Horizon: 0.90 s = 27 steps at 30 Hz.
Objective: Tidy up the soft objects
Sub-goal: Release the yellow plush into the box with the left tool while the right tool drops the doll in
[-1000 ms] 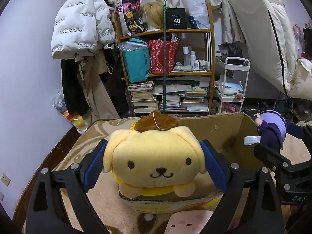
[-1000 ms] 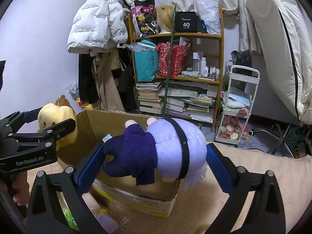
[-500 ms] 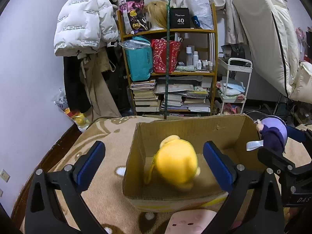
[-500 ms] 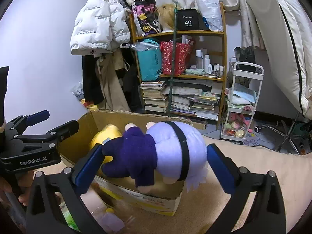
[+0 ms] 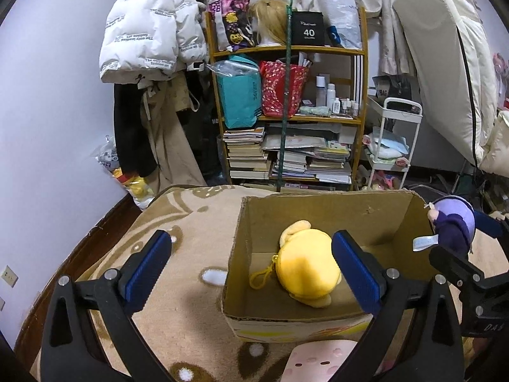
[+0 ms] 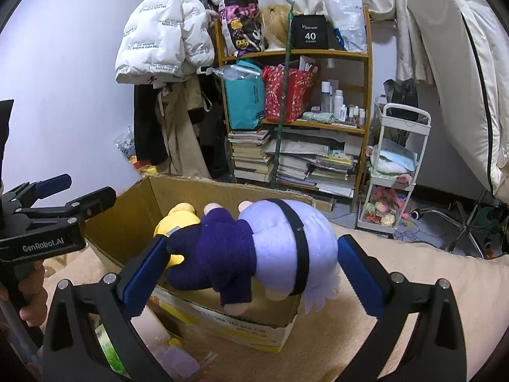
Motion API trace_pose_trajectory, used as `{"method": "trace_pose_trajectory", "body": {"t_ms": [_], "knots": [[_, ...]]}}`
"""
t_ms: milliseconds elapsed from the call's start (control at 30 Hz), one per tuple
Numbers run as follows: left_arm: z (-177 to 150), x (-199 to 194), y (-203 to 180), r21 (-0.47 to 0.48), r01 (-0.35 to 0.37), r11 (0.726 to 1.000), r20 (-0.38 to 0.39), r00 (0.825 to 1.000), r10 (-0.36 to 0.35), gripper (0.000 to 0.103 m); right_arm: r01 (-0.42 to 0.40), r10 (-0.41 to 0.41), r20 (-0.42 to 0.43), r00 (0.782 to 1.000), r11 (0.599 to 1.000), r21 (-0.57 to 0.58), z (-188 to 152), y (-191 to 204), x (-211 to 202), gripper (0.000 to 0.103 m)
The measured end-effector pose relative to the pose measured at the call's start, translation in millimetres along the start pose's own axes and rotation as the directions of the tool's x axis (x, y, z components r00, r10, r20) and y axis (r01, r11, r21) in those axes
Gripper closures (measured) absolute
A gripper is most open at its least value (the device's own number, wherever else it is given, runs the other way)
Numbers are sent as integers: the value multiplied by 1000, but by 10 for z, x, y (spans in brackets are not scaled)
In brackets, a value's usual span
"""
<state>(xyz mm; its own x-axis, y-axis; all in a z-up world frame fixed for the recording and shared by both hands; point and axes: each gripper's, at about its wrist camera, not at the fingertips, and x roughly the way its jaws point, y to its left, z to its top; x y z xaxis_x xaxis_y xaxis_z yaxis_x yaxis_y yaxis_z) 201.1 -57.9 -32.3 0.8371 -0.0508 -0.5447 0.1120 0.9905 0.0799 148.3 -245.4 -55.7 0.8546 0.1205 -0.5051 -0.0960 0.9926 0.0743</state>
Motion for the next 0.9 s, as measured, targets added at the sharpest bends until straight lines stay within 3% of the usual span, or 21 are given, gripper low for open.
{"method": "trace_pose_trajectory", "body": {"t_ms": [133,233,333,533,667,900], "knots": [[-5,-19,9,0,-8,1000,5,1000,8,3,-3,3,1,1000,1000,-2,-10,0,-4,0],[-11,-29,-4,15,-17,1000,10,1000,17,3,-70,70,19,997,998,-8,-12,4,-50,0],[-26,-44,-28,32,-23,999,15,1000,22,3,-39,39,-16,999,999,-23,11,28,-12,6],[-50,-76,-80,68,-30,997,25,999,28,3,-55,55,-13,998,998,-31,-6,47,-1,2],[-57,-96,-98,70,-31,997,27,999,29,3,-130,130,0,991,991,15,37,-21,-16,0],[-71,-185,-2,32,-43,999,13,999,42,3,-105,105,-7,994,995,-1,22,36,-48,0]]}}
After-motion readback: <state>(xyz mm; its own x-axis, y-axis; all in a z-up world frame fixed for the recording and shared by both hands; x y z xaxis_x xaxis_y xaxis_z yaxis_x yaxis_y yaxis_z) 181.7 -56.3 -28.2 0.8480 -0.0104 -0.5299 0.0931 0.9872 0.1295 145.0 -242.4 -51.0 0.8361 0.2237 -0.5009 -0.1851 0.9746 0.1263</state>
